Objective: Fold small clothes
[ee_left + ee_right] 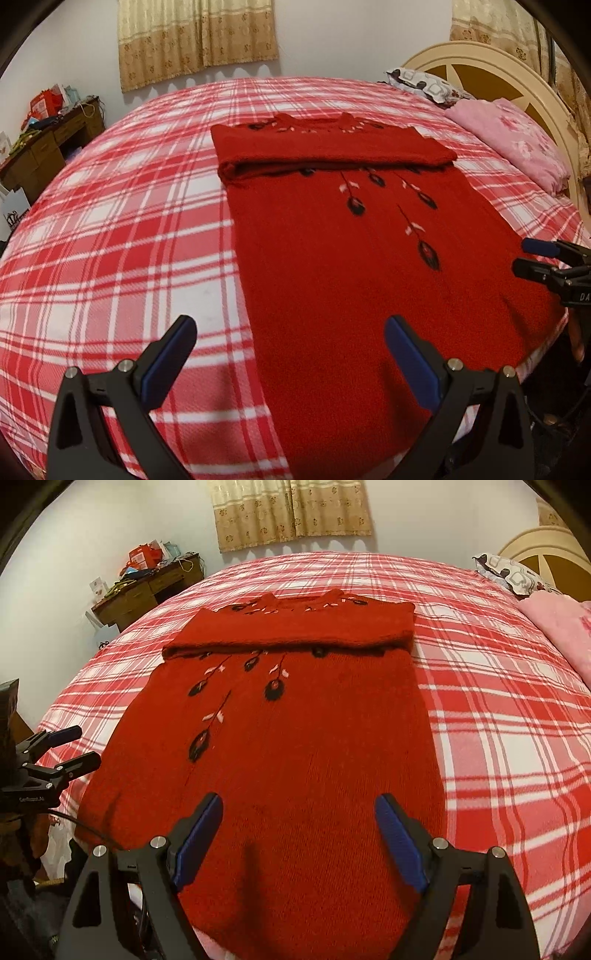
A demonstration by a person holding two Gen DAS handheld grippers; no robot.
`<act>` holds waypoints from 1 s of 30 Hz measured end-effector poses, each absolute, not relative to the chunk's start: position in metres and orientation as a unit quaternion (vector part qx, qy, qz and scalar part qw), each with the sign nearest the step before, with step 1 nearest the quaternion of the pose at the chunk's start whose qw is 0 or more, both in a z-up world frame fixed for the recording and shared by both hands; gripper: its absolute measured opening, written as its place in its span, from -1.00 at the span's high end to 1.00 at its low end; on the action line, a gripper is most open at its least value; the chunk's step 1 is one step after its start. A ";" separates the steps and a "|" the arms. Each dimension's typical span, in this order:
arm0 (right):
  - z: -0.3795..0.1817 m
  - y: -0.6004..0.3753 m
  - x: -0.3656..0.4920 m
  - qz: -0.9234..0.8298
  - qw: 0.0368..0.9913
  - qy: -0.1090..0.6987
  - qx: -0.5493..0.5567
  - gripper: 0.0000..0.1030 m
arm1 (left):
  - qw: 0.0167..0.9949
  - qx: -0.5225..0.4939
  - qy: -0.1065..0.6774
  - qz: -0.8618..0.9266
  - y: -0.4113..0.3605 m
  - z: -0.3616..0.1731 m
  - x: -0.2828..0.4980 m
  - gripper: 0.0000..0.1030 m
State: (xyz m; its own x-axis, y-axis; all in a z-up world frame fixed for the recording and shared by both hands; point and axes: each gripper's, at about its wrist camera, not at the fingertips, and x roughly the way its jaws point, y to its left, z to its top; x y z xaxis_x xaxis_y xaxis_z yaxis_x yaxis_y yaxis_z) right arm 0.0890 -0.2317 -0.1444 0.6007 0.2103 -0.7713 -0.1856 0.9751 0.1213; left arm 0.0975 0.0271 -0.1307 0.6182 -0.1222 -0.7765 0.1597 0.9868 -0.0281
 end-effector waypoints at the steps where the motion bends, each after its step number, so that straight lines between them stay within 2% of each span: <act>1: -0.144 -0.231 0.087 0.112 0.894 0.433 0.013 -0.65 | 0.897 0.021 0.434 -0.082 0.026 -0.132 0.095 -1.00; 18: -0.143 -0.230 0.055 0.120 0.894 0.430 0.025 -0.65 | 0.872 0.011 0.479 -0.101 0.016 -0.147 0.071 -0.98; 30: -0.148 -0.256 0.028 0.089 0.894 0.438 0.037 -0.65 | 0.851 -0.034 0.510 -0.118 0.028 -0.155 0.054 -0.70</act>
